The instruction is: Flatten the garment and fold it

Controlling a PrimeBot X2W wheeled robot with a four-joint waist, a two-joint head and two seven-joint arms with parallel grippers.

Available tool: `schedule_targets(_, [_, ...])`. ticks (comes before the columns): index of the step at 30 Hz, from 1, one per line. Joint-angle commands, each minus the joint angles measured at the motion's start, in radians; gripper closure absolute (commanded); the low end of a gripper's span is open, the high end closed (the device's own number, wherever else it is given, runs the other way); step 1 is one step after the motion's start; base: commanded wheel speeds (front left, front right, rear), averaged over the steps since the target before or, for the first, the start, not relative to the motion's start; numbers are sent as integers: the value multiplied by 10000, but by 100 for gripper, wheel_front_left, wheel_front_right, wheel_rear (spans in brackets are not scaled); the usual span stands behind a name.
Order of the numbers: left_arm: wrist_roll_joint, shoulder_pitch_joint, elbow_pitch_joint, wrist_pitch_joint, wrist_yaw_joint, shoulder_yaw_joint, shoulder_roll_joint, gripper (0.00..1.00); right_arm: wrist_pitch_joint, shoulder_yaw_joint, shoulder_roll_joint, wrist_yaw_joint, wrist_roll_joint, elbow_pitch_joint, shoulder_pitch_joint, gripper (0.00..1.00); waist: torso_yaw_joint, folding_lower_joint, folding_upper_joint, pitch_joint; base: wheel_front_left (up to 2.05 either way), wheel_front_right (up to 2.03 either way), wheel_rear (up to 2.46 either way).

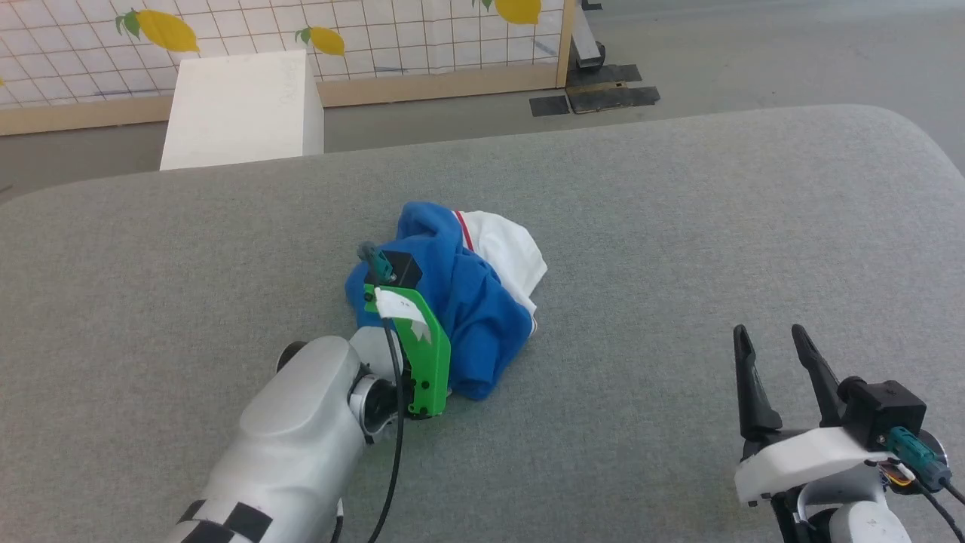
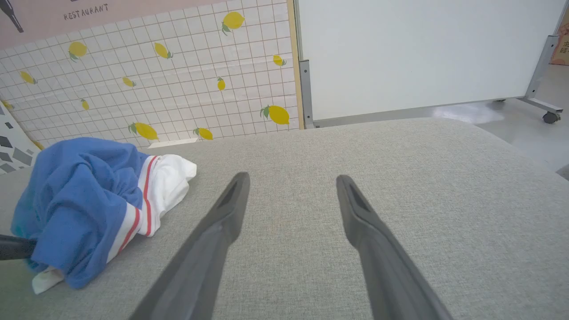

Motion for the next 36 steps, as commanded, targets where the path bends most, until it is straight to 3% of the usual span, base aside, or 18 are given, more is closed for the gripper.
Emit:
schedule_targets(1, [-108,143,82,100,40,-10,-35,100,-88,-20,-12,46,83,24,-106,0,37,1,0,-10,0,0,0])
schedule_targets(2, [-187,114,84,106,65,59,-60,87,-96,-28,-12,46,92,35,-99,0,63,1,0,-17,0,0,0])
schedule_targets(4, [-343,17,72,107,130,210,-99,0,-116,-31,-12,46,113,78,-89,0,131,1,0,-56,0,0,0])
schedule_targets(14, [-1628,-549,-532,-18,315,1538,-127,0,-162,-50,-12,46,128,306,27,0,521,1,0,-610,0,0,0])
schedule_targets(20, [-2134,-751,-1161,-814,548,2492,181,0,-124,-70,-12,46,134,343,178,0,765,1,0,-1030,0,0,0])
schedule_targets(26, [-1794,-683,-2000,-2758,597,3180,777,0,-68,-79,-12,46,110,340,288,0,926,1,0,-1340,0,0,0])
schedule_targets(36, [11,401,-3391,-6309,975,3515,2169,0,4,-106,-12,46,131,186,495,0,979,1,0,-1590,0,0,0])
